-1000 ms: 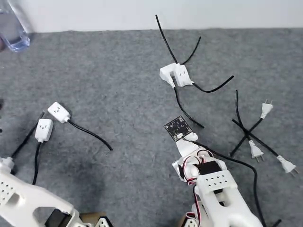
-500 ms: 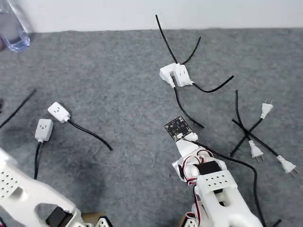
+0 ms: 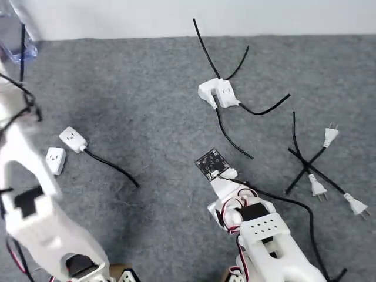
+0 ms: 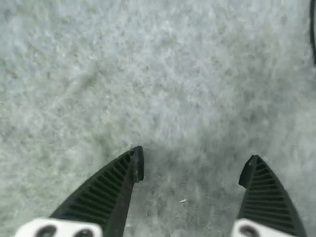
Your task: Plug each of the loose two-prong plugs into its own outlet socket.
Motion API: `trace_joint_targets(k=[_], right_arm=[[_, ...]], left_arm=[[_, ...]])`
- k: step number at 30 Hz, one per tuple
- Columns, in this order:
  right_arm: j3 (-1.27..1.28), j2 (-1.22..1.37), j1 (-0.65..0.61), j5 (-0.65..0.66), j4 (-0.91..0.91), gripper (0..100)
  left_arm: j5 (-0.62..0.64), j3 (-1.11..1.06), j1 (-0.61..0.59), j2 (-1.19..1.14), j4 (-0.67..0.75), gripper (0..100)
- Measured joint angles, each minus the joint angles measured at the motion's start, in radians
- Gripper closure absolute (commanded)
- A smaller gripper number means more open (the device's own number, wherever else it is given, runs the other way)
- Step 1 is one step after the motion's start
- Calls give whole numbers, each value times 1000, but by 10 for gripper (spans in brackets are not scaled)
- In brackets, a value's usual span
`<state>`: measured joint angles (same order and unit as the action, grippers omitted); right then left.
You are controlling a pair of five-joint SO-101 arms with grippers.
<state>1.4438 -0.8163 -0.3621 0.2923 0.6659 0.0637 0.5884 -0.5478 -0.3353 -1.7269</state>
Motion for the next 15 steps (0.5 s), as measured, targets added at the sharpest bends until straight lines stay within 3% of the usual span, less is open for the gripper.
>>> trace_joint_targets(k=[3,6,11,15], right_arm=[[0,0,71,0,-14,692],[0,0,169,0,-18,692],[-2,0,284,0,-20,692],[-2,0,319,0,-20,692]], left_arm=[[236,-247,126,192,-2,987],[382,-480,299,348,-3,987],[489,-703,578,425,49,987],[506,-838,687,431,173,987]])
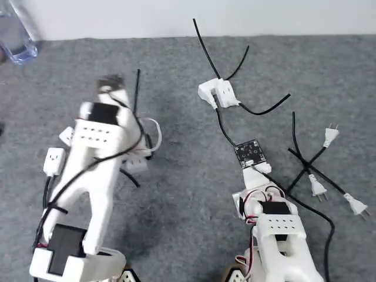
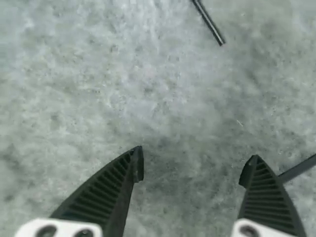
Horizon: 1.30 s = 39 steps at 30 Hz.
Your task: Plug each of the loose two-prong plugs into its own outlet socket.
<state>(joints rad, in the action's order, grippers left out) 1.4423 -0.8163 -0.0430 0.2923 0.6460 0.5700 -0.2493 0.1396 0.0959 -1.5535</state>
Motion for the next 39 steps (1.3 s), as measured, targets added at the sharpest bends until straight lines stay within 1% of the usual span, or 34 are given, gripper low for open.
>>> trace_joint_targets(k=[5,9,13,20,22,26,29,31,34,37,39], right_arm=[[0,0,18,0,-2,692],[0,0,51,0,-38,692],[0,0,63,0,-61,692],[0,0,64,0,-71,692],[0,0,64,0,-71,692],[0,0,64,0,-72,692],[0,0,64,0,-80,693],[0,0,64,0,-94,693],[0,0,64,0,-103,693],[0,0,64,0,-103,693],[0,0,64,0,-103,693]], left_arm=[[32,-147,28,0,222,987],[137,-295,34,0,446,987],[203,-400,92,0,663,987],[425,-545,265,0,890,985],[445,-594,288,0,968,985],[457,-674,285,0,1125,985],[460,-706,285,6,1149,983],[459,-701,288,15,1129,953],[434,-651,292,35,994,854],[311,-577,292,37,829,716],[230,-548,292,37,746,635]])
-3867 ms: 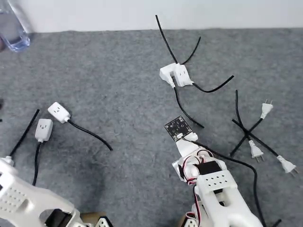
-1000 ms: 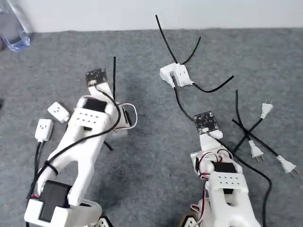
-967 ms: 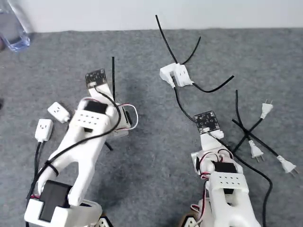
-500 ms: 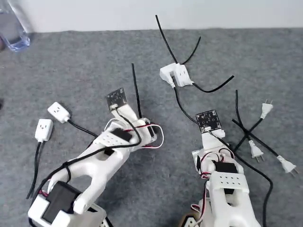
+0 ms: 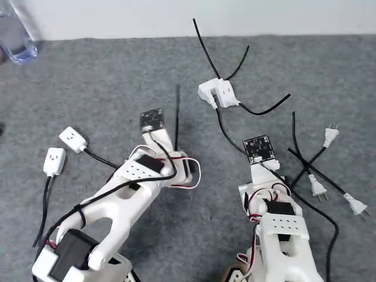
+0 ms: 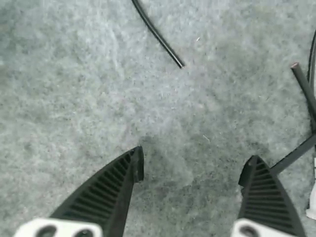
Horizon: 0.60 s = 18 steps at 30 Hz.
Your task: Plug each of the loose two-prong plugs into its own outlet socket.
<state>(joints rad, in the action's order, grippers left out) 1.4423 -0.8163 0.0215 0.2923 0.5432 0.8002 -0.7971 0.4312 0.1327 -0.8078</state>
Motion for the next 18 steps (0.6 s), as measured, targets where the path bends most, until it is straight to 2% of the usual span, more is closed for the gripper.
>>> trace_joint_targets(k=[3,11,15,18], right_arm=[[0,0,0,0,0,693],[0,0,0,0,0,693],[0,0,0,0,-2,693],[0,0,0,0,-3,693]], left_arm=[[-31,17,0,-17,-74,581],[-54,46,-6,-74,-101,581],[-149,150,-101,-75,-95,581],[-230,275,-160,-75,-198,581]])
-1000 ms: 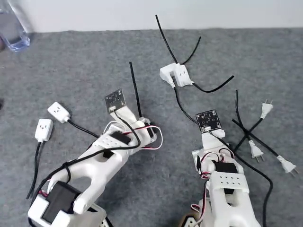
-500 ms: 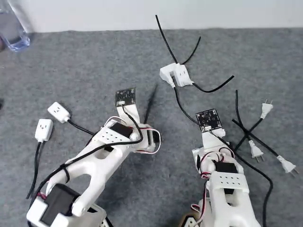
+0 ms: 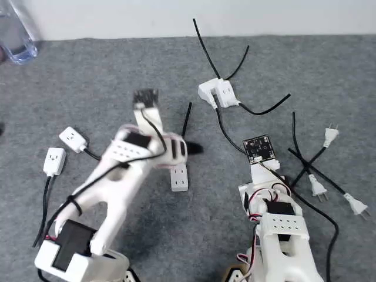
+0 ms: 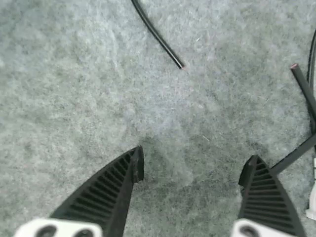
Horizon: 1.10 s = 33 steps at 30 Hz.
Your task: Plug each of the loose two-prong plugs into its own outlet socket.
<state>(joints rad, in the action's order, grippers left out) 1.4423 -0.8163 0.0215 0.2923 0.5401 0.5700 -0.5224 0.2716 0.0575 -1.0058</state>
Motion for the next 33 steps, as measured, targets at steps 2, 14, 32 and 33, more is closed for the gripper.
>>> trace_joint_targets(k=[2,14,32,33], right_arm=[[0,0,0,0,0,693],[0,0,-15,0,0,693],[0,0,78,-38,-48,693],[0,0,77,-38,-48,693]], left_arm=[[-87,120,-20,0,-141,581],[-585,434,-11,-293,-187,966],[-603,644,115,-646,89,987],[-600,644,115,-667,97,987]])
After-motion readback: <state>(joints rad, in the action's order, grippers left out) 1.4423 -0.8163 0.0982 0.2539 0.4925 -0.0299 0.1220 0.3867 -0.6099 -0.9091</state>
